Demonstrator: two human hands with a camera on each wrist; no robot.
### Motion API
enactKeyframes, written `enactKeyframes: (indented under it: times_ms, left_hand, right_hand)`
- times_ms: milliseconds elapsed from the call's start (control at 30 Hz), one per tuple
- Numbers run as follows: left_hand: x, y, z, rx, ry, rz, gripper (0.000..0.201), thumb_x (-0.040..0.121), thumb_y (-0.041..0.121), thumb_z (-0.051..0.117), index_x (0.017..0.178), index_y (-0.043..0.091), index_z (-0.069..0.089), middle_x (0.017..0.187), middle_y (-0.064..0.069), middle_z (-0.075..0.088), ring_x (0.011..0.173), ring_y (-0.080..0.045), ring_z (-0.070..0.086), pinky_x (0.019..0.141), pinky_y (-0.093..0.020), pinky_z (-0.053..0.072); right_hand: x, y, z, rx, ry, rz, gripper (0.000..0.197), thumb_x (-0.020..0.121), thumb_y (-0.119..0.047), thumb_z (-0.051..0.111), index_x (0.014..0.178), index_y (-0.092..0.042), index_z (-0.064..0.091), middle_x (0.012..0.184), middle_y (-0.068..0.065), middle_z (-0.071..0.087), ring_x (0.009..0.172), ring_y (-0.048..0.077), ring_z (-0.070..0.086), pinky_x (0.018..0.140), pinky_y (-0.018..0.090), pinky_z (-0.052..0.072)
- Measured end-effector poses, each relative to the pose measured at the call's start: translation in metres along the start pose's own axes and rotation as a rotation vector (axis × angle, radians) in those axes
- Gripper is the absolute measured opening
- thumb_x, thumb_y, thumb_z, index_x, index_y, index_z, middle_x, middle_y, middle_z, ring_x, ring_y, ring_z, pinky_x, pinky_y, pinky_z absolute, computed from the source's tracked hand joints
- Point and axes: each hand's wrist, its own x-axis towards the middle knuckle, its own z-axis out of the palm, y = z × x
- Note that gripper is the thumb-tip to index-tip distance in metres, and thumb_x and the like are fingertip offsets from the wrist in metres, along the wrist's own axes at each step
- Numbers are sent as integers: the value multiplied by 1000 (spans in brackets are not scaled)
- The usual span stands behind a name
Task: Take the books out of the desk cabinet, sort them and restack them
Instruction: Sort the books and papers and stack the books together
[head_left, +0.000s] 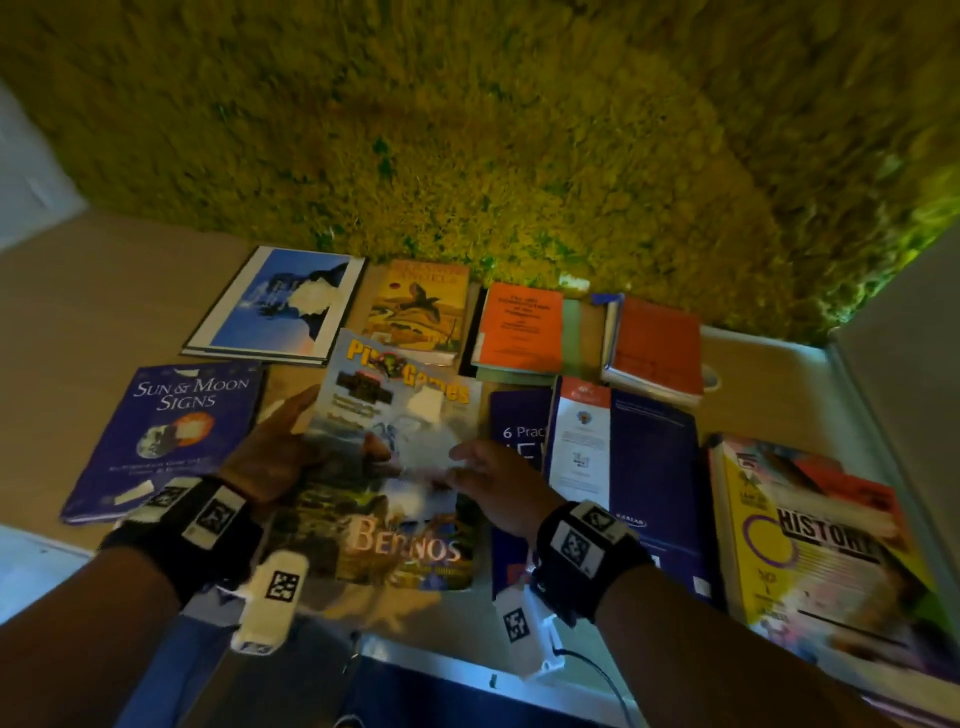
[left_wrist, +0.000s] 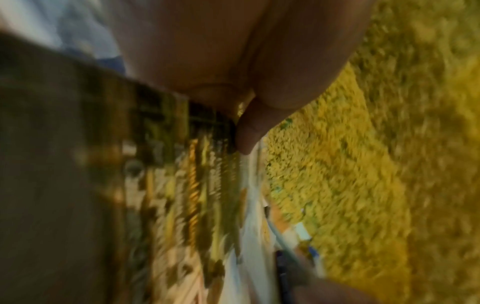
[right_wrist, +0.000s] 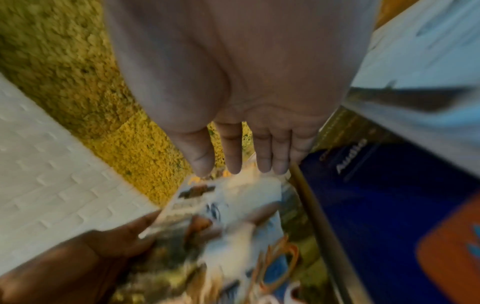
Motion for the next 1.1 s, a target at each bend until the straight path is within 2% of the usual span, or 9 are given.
enactKeyframes:
  times_ms: [167,233,400,567,633,700,800,967,1100]
  left_hand:
    - [27,-7,6,549,246,-147,42,91,4,66,131,-3,54,128,-29,58,117,-47,57,89,-45,49]
    - [40,4,19,653,309,-51,44,89,14,71,129,-1,58,125,-25,62,117,-42,59,88,-44,46]
    - [93,48,99,601,27,91,49,76,53,68,105,13,64,106,-25,66,89,-35,60,75,-49,44]
    - [170,61,152,695,-75,97,52,93,39,63,136,11,54,142,-19,52,116,-34,59,93,-44,52]
    - [197,65,166,764,-72,94,51,97,35,59,142,14,48,139,-15,54,110,-34,62,80,-31,50]
    - [220,67,175,872,-58,40,19,100,31,55,110,16,61,114,-11,60,104,-30,57,76,-26,42]
    - [242,68,185,994,-100,-22,36,101,25,50,66,24,40,86,-2,52,85,-21,50,64,-24,40]
    - [266,64,189,964,-87,-106,28,88,41,62,85,14,57,79,-5,59,64,-20,57,52,-28,43]
    - [278,69,177,755,17,-18,25,90,21,69,110,13,56,93,-7,64,70,-17,61,55,-29,52]
  right_hand:
    - [12,-3,-45,142,137,2,29,103,-14,56,125,5,61,128,24,65,121,36,61,95,39,47]
    - [19,-8,-67,161,217,42,23,104,-18,57,120,-4,64,122,16,67,117,34,62,98,44,47]
    - [57,-15,-117,93,371,147,20,97,-26,56,81,-15,62,82,10,57,79,26,55,72,35,42]
    - [101,-3,-150,7,440,319,41,102,-25,55,139,-8,53,133,15,56,121,28,57,81,24,37]
    - [116,13,-154,58,405,377,22,102,-24,58,120,-11,59,112,8,57,97,20,60,73,24,40]
    - [129,24,-151,74,375,417,20,99,-27,62,82,-15,57,83,1,57,67,15,53,55,25,37]
    - [146,36,-150,17,335,454,32,91,-38,65,70,-21,49,71,3,54,61,21,52,57,27,39]
    - [159,51,-147,-51,358,480,45,74,-55,59,104,-23,57,104,7,64,88,28,65,73,38,56]
    - [163,54,-154,78,463,432,14,83,-30,64,83,-23,52,87,3,61,77,23,63,63,33,48]
